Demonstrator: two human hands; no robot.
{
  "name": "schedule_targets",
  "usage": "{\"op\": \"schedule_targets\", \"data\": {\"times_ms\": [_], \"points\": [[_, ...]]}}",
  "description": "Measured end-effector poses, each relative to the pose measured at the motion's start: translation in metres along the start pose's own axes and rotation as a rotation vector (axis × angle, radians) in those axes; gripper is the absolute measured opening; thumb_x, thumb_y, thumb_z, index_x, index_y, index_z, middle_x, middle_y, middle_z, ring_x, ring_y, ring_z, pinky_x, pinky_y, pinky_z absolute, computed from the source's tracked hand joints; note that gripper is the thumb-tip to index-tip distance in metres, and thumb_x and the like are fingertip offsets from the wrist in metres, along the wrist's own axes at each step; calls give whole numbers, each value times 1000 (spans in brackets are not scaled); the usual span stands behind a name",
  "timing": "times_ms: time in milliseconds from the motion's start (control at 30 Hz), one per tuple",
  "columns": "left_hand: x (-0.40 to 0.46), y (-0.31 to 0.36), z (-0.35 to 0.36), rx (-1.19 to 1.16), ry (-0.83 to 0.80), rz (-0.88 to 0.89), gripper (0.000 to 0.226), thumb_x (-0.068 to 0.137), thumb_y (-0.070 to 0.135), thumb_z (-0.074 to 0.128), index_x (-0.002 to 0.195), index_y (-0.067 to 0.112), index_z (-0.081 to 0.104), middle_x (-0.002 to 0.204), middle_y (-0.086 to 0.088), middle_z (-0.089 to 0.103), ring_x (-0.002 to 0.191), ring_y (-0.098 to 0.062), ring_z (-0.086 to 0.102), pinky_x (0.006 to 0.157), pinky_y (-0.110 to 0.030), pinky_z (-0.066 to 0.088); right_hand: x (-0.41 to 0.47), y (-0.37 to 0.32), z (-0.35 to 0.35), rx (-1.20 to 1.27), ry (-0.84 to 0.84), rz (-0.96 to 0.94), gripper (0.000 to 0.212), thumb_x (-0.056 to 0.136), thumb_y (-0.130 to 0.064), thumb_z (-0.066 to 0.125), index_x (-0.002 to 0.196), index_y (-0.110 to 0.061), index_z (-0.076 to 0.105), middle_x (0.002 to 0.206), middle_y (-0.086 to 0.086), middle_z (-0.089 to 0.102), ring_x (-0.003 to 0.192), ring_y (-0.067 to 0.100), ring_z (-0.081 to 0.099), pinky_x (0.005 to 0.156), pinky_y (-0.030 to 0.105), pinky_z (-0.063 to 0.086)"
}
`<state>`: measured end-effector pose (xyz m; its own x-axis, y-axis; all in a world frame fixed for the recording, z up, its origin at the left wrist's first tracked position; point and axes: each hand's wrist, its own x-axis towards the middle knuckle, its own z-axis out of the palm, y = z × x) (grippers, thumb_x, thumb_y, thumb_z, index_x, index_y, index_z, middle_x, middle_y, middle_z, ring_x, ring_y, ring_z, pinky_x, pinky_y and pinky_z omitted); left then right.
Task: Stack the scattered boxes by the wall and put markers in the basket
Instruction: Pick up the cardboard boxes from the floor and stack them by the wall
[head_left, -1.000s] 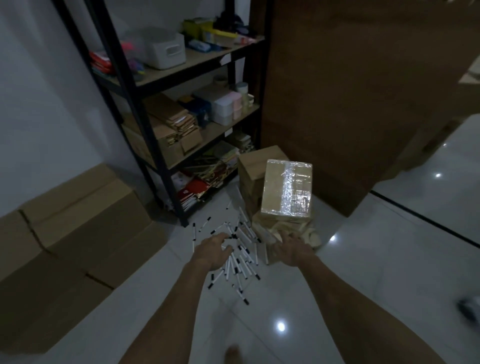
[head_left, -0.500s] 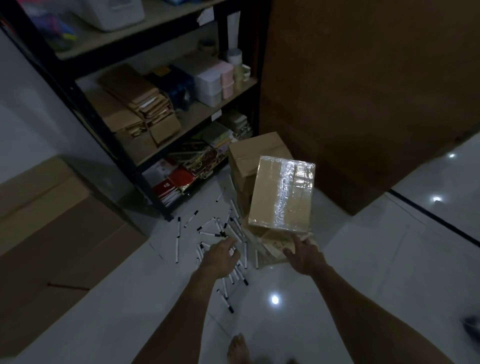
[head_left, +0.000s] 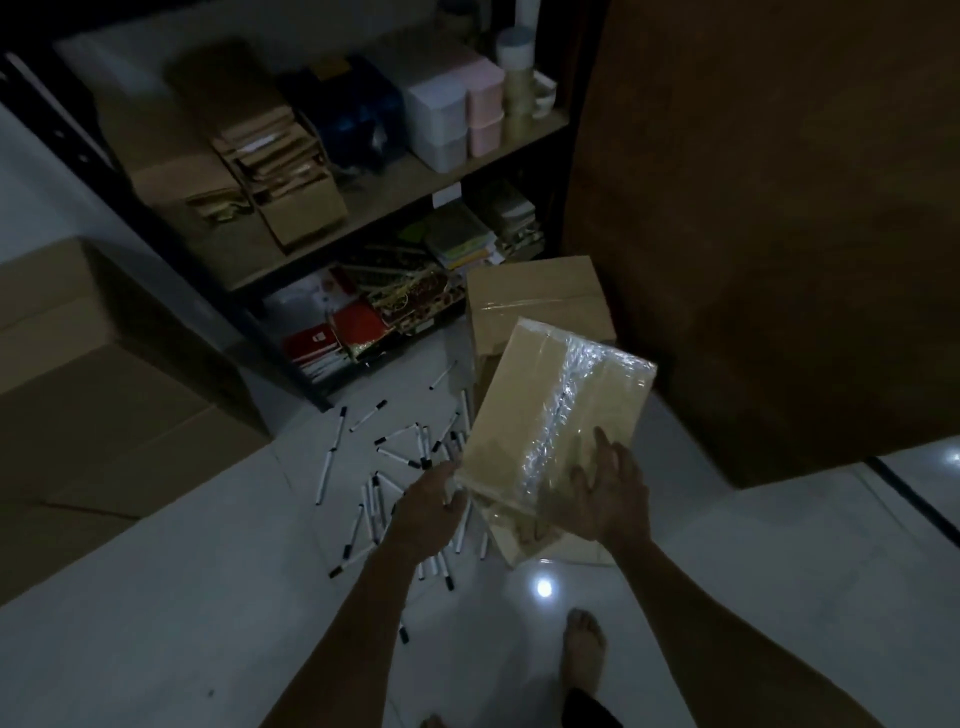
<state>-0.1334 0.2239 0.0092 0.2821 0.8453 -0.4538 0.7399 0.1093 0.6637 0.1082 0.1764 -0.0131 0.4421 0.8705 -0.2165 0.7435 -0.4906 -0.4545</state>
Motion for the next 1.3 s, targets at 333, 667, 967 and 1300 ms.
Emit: {"op": "schedule_targets", "data": {"times_ms": [333,667,967,1300], "points": [[126,-16,64,-12,254,115,69,97,31,55,154,10,22,158,-9,28,142,-26,33,115,-35,27,77,60,58,300,288,2,76,95,-41,58,157,-24,18,160,16,17,141,36,31,107,51,39],[183,-22,74,-173,210,293,60,88,71,46,142,59,22,132,18,46,114,-9,51,86,-25,40,126,90,88,785,436,-121,80,88,-47,61,148,-58,10,149,-7,32,130,19,47,105,49,45],[207,-52,91,-440,130,416,48,93,54,54,137,61,37,127,23,59,107,-5,65,84,-25,53,157,119,105,1176,248,-198,82,86,-36,69,141,-65,17,129,-15,54,100,8,65,59,21,56],[208,-62,94,-553,137,378,49,85,49,59,129,63,43,117,20,61,85,1,69,59,-16,54,160,122,93,1175,121,-192,82,90,-34,67,150,-55,15,107,-26,50,95,9,60,62,28,47]]}}
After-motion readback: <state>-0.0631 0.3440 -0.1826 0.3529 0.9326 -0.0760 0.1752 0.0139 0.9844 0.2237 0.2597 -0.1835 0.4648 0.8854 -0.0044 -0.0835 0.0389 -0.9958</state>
